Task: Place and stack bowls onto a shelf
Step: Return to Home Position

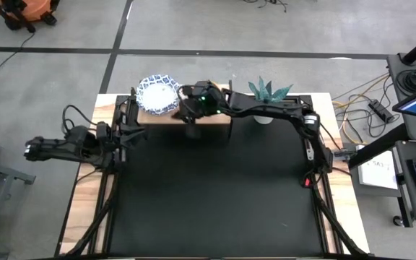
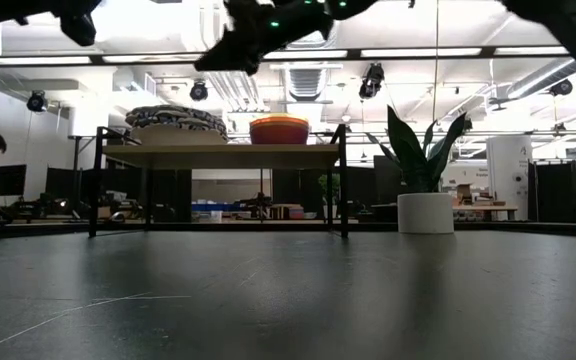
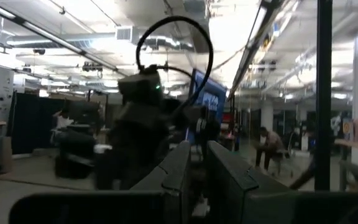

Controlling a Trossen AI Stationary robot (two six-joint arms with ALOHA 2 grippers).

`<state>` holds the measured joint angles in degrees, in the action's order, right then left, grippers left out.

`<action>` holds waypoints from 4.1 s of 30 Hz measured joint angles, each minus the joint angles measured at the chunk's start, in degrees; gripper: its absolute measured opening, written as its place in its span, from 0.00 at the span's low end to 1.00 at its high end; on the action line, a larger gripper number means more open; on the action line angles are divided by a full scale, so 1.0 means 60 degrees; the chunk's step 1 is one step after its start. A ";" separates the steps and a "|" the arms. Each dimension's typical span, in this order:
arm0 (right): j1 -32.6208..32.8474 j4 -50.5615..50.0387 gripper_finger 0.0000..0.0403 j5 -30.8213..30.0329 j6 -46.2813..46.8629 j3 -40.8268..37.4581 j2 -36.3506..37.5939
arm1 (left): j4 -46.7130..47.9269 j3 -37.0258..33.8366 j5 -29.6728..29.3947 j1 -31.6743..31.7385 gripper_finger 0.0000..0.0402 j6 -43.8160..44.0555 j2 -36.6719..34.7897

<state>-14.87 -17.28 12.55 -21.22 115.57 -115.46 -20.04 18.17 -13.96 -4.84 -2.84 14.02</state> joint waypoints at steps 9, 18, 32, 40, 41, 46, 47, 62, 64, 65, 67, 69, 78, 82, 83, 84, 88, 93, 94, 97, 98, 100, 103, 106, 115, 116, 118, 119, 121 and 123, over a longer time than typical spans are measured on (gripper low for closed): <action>0.0292 0.1582 0.02 0.0912 0.0122 -0.5327 0.3451 | 0.3271 -0.0011 -0.0448 0.0004 0.09 -0.0181 -0.1914; 0.0478 0.3758 0.02 0.0982 0.0945 -1.1276 0.7655 | 0.4270 -0.0339 -0.0441 0.0004 0.09 -0.0454 -0.2242; 0.0477 0.3342 0.02 0.0901 0.1646 -1.6266 1.5733 | 0.4584 -0.1056 -0.0635 0.0004 0.09 0.0103 -0.2338; 0.0481 0.2640 0.02 0.0956 0.1648 -1.7767 1.9227 | 0.4618 -0.1052 -0.2789 0.0011 0.09 0.1190 -0.2290; 0.0475 0.2703 0.02 0.0941 0.1622 -1.8033 1.9229 | 0.4630 -0.1053 -0.2805 0.0012 0.09 0.1197 -0.2286; 0.0477 0.3418 0.02 0.1232 0.1299 -1.8917 1.8826 | 0.4633 -0.1053 -0.2776 0.0004 0.09 0.1203 -0.2218; 0.0474 0.3557 0.02 0.1222 0.1146 -1.9125 1.8823 | 0.4638 -0.1052 -0.2779 0.0004 0.09 0.1203 -0.2191; 0.0477 0.3593 0.02 0.0653 0.4612 -1.9148 1.8780 | 0.4629 -0.1027 -0.2761 0.0004 0.09 0.1203 -0.2145; 0.0477 0.3612 0.02 0.0653 0.4666 -1.9148 1.8761 | 0.4630 -0.1027 -0.2761 0.0004 0.09 0.1203 -0.2145; 0.0477 0.3634 0.02 0.0653 0.4533 -1.9148 1.8745 | 0.4631 -0.1027 -0.2761 0.0004 0.09 0.1203 -0.2145; 0.0477 0.3714 0.02 0.0653 0.4182 -1.9148 1.8724 | 0.4631 -0.1027 -0.2761 0.0004 0.09 0.1203 -0.2142; 0.0477 0.3718 0.02 0.0653 0.3964 -1.9150 1.8724 | 0.4632 -0.1027 -0.2761 0.0004 0.09 0.1203 -0.2138; 0.0477 0.3716 0.02 0.0653 0.2926 -1.9153 1.8722 | 0.4631 -0.1027 -0.2757 0.0004 0.09 0.1207 -0.2138; 0.0477 0.3716 0.02 0.0653 0.3010 -1.9155 1.8723 | 0.4633 -0.1027 -0.2754 0.0004 0.09 0.1203 -0.2138; 0.0477 0.3716 0.02 0.0653 0.3090 -1.9155 1.8722 | 0.4631 -0.1027 -0.2754 0.0004 0.09 0.1203 -0.2138; 0.0477 0.3716 0.02 0.0653 0.3152 -1.9155 1.8722 | 0.4631 -0.1027 -0.2755 0.0004 0.09 0.1203 -0.2138; 0.0477 0.3713 0.02 0.0653 0.3199 -1.9159 1.8720 | 0.4631 -0.1027 -0.2754 0.0004 0.09 0.1203 -0.2138; 0.0477 0.3710 0.02 0.0653 0.3376 -1.9159 1.8720 | 0.4631 -0.1027 -0.2754 0.0004 0.09 0.1204 -0.2138; 0.0477 0.3710 0.02 0.0653 0.3414 -1.9159 1.8720 | 0.4631 -0.1027 -0.2754 0.0004 0.09 0.1203 -0.2138; 0.0477 0.3709 0.02 0.0653 0.3429 -1.9159 1.8716 | 0.4631 -0.1027 -0.2754 0.0004 0.09 0.1203 -0.2138; 0.0477 0.3709 0.02 0.0653 0.3425 -1.9159 1.8716 | 0.4631 -0.1027 -0.2754 0.0004 0.09 0.1205 -0.2138; 0.0477 0.3709 0.02 0.0653 0.3440 -1.9159 1.8716 | 0.4631 -0.1027 -0.2754 0.0004 0.09 0.1203 -0.2138; 0.0477 0.3705 0.02 0.0653 0.3408 -1.9162 1.8716 | 0.4631 -0.1027 -0.2754 0.0004 0.09 0.1204 -0.2138; 0.0477 0.3707 0.02 0.0653 0.3310 -1.9162 1.8717 | 0.4631 -0.1027 -0.2754 0.0004 0.09 0.1204 -0.2138; 0.0477 0.3705 0.02 0.0653 0.3287 -1.9162 1.8718 | 0.4631 -0.1031 -0.2751 0.0004 0.09 0.1203 -0.2138; 0.0477 0.3705 0.02 0.0653 0.3296 -1.9162 1.8716 | 0.4631 -0.1031 -0.2754 0.0004 0.09 0.1206 -0.2138; 0.0477 0.3705 0.02 0.0653 0.3327 -1.9166 1.8716 | 0.4631 -0.1031 -0.2750 0.0004 0.09 0.1205 -0.2138; 0.0477 0.3705 0.02 0.0653 0.3353 -1.9166 1.8716 | 0.4631 -0.1031 -0.2752 0.0004 0.09 0.1203 -0.2138; 0.0477 0.3705 0.02 0.0653 0.3352 -1.9166 1.8716 | 0.4631 -0.1031 -0.2751 0.0004 0.09 0.1204 -0.2138; 0.0477 0.3705 0.02 0.0653 0.3352 -1.9166 1.8716 | 0.4631 -0.1031 -0.2750 0.0004 0.09 0.1205 -0.2138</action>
<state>-12.01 4.95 16.47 -1.10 0.58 -3.16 7.75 11.99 -30.46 -4.82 4.39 1.19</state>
